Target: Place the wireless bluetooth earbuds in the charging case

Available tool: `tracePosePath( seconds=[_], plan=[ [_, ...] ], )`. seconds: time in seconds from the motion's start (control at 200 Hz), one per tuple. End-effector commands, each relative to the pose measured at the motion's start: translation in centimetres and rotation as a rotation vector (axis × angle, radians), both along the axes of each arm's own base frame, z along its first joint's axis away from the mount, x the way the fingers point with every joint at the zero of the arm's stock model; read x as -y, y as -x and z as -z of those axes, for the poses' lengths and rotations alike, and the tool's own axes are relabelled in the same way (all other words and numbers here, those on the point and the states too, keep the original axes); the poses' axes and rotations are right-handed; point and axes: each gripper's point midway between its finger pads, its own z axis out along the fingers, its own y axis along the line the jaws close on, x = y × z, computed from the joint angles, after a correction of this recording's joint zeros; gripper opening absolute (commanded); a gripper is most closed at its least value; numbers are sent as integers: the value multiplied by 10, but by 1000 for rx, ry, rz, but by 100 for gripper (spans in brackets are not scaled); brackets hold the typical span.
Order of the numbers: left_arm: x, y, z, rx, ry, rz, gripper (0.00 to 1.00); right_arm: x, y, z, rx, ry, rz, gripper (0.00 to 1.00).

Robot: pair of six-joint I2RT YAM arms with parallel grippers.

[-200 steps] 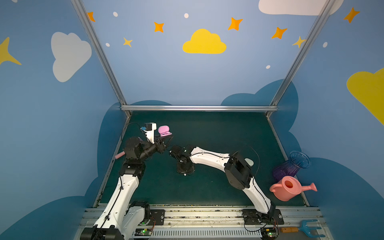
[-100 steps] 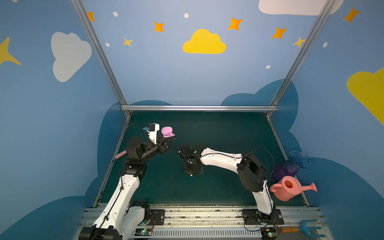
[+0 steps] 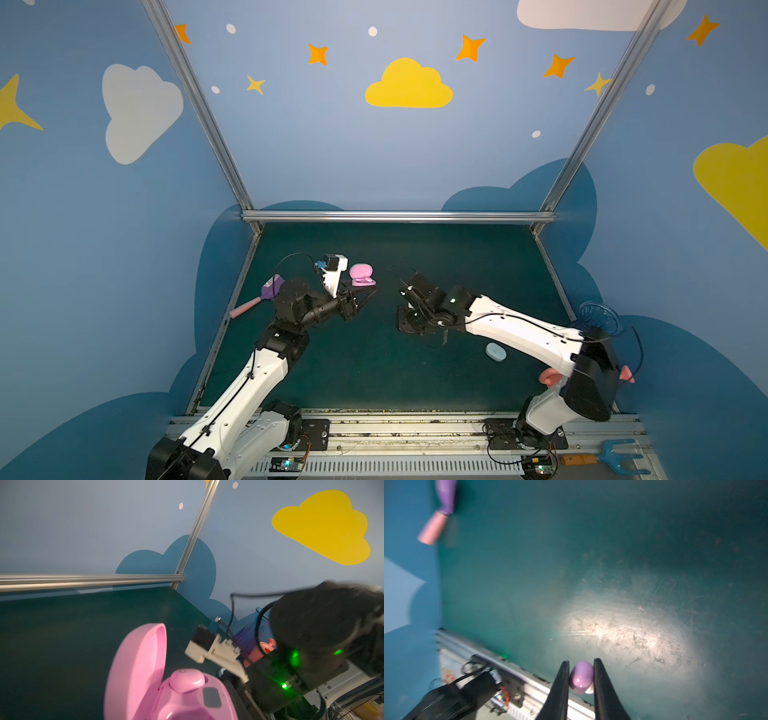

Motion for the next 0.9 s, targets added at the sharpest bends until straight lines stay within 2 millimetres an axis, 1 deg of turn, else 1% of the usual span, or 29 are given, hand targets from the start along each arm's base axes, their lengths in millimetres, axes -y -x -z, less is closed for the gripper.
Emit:
tracePosePath(
  seconds=[0.0,0.15,0.245,0.396,0.551,0.656,0.816,0.896],
  plan=[
    [9,0,0,56,0,0,10,15,-4,-32,83,-51,19,19],
    [25,12,7,87,-13,51,10,32,-2,-82,195,-146,32,19],
    [36,15,9,116,-4,89,10,42,0,-106,245,-182,33,19],
    [60,26,6,197,4,169,10,53,5,-133,291,-219,33,20],
    [83,34,1,280,18,238,10,57,10,-161,341,-303,30,20],
    [100,37,-5,317,22,275,10,59,12,-172,357,-334,31,21],
    [123,39,-15,377,42,323,10,57,14,-175,349,-359,35,21],
    [131,38,-18,389,50,335,9,56,14,-176,347,-367,38,21]
  ],
)
